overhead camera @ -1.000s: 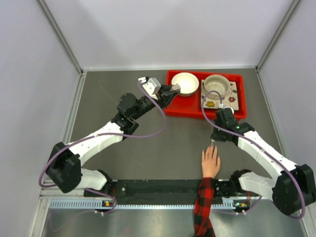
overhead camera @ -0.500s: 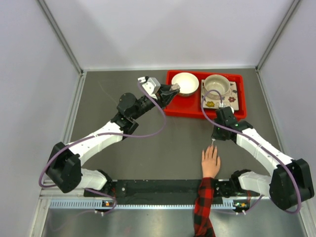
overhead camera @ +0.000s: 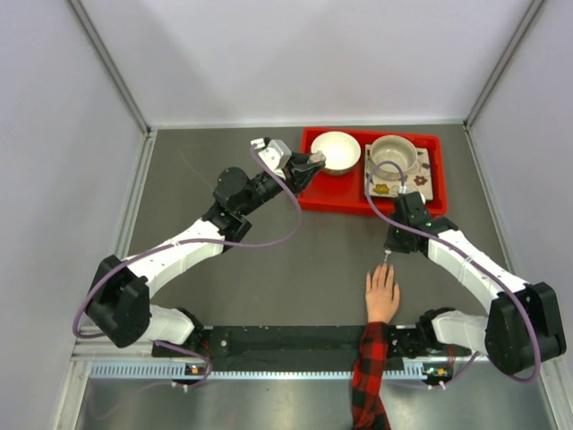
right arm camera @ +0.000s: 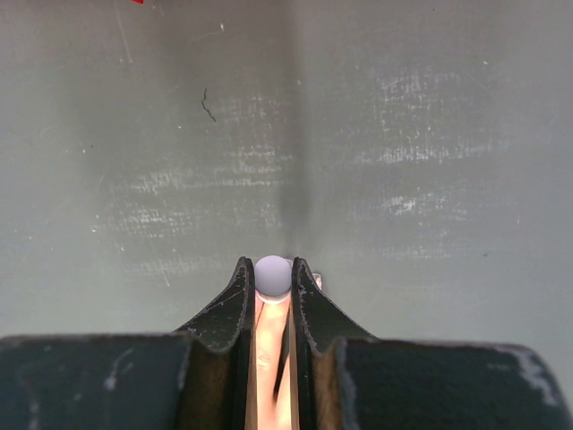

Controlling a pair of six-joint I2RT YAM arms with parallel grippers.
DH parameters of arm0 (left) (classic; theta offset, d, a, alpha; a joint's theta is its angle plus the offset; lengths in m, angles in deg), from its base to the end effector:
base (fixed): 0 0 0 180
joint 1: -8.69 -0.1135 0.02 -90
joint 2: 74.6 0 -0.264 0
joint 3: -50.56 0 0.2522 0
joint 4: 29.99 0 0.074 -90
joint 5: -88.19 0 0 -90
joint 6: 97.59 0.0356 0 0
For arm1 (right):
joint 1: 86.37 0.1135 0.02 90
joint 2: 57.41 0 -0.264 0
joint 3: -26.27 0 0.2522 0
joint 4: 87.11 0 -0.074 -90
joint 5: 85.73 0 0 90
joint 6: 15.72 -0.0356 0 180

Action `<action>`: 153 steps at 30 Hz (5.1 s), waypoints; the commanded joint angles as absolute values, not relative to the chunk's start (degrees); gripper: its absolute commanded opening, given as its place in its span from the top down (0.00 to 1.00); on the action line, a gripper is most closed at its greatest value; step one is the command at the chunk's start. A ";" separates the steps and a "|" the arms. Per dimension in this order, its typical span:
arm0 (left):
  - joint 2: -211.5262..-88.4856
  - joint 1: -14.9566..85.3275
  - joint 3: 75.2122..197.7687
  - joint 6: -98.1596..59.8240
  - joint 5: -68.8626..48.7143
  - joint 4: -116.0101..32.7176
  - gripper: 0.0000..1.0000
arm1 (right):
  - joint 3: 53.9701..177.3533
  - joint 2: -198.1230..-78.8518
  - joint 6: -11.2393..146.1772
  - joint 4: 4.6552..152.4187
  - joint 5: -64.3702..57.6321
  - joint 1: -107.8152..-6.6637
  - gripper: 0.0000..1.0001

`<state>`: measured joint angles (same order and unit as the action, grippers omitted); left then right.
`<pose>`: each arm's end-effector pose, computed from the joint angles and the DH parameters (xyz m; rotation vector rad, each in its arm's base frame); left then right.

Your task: Paint the nails

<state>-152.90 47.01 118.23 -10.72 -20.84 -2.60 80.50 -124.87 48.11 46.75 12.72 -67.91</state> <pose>0.2418 -0.2059 0.3565 0.6764 1.1574 -0.8277 0.2103 0.0647 0.2056 0.2265 2.5819 0.0923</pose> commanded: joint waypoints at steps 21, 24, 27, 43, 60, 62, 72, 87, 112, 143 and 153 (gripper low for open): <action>-153.35 46.39 120.48 -12.51 -22.20 2.04 1.00 | 79.05 -125.26 48.09 48.90 12.27 -68.44 1.00; -153.53 46.39 120.48 -12.69 -22.38 2.04 1.00 | 79.14 -125.52 48.09 49.07 12.18 -68.44 1.00; -153.44 46.48 120.57 -12.60 -22.29 2.04 1.00 | 79.23 -125.61 48.18 49.25 12.10 -68.52 1.00; -153.70 46.22 120.48 -12.86 -22.56 2.04 1.00 | 79.49 -126.84 48.35 50.13 11.92 -68.44 1.00; -153.79 46.13 120.48 -13.04 -22.64 2.13 1.00 | 79.75 -127.89 48.27 50.22 12.53 -68.44 1.00; -153.88 46.04 120.48 -13.13 -22.64 2.22 1.00 | 79.75 -127.81 48.27 50.30 12.71 -68.52 1.00; -154.14 45.95 120.48 -13.39 -22.82 2.30 1.00 | 80.19 -128.42 48.36 50.04 13.32 -68.52 1.00; -154.49 45.95 120.57 -13.92 -23.08 2.57 1.00 | 80.55 -128.86 48.53 50.74 13.32 -69.32 1.00; -155.37 45.69 120.75 -14.62 -23.61 2.92 1.00 | 80.55 -129.83 48.80 51.45 12.80 -70.11 1.00; -155.64 45.60 120.75 -16.02 -24.14 3.45 1.00 | 82.83 -124.04 48.97 47.15 11.92 -70.46 1.00; -155.28 45.60 120.40 -17.96 -24.84 4.59 1.00 | 83.36 -119.37 48.62 42.56 13.15 -70.46 1.00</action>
